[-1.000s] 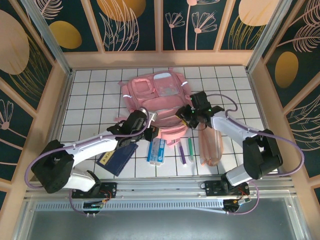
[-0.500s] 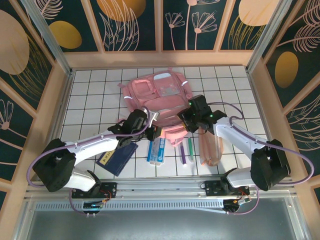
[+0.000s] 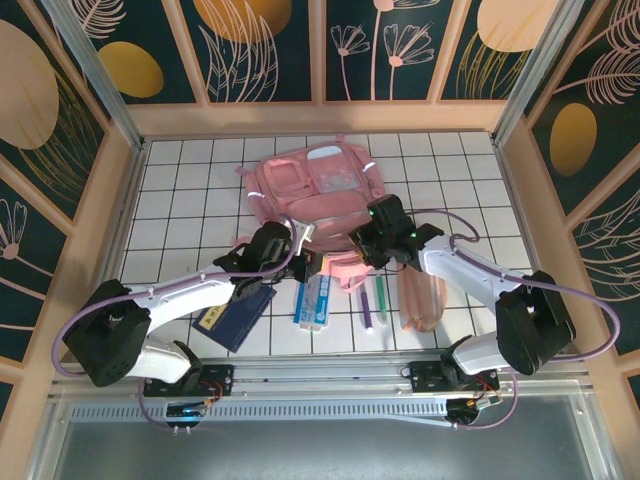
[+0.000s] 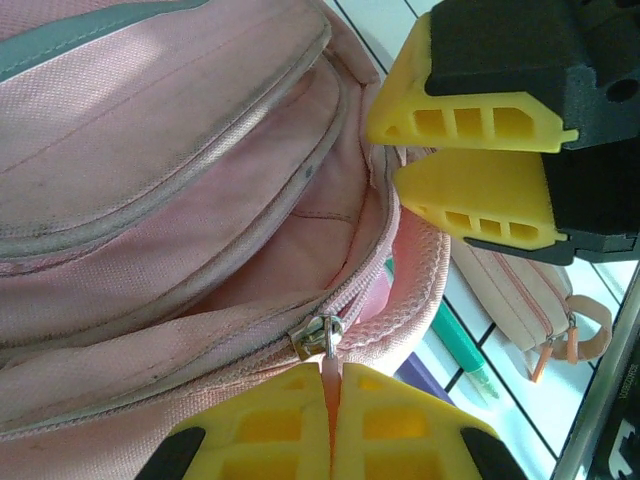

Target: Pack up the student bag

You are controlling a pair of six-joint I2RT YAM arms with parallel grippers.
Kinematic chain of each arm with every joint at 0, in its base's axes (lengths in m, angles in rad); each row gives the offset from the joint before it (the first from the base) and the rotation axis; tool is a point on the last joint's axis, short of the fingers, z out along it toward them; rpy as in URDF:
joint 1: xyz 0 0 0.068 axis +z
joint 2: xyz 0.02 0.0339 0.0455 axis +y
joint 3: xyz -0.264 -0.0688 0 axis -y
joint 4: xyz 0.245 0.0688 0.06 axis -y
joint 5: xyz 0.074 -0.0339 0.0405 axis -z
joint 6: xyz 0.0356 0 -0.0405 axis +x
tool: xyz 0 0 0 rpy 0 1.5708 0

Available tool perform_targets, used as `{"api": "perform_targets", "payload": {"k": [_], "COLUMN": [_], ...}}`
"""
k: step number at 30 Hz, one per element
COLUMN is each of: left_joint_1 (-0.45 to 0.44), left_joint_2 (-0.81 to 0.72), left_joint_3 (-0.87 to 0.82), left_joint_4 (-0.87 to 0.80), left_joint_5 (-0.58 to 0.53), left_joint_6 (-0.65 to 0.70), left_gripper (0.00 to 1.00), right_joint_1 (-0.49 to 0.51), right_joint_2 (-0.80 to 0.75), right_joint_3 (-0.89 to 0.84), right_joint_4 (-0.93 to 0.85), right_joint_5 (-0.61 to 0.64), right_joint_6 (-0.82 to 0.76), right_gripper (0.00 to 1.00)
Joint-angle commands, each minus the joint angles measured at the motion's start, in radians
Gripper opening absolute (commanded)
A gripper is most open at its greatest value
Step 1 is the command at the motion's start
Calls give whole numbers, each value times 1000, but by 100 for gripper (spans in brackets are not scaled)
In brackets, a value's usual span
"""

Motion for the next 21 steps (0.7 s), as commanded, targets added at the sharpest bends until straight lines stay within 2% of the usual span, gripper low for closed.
{"api": "perform_targets", "payload": {"k": [1,10,18,21], "left_joint_1": [-1,-1,-1,0], "left_joint_2": [-32,-32,-22,-21], "left_joint_3": [0,-19,-24,-27], "left_joint_4": [131,195,216,211], "left_joint_5": [40,72,101,102], "left_joint_6": [-18,-27,-35,-27], "left_gripper": [0,0,0,0], "right_joint_1": [11,19,32,33], "right_joint_2": [14,19,71,83], "right_joint_3": [9,-8,-25,-35], "right_joint_4": [5,51,118,149], "right_joint_5": [11,17,-40,-55], "right_joint_6": [22,59,134,149], "right_gripper": [40,39,40,35]}}
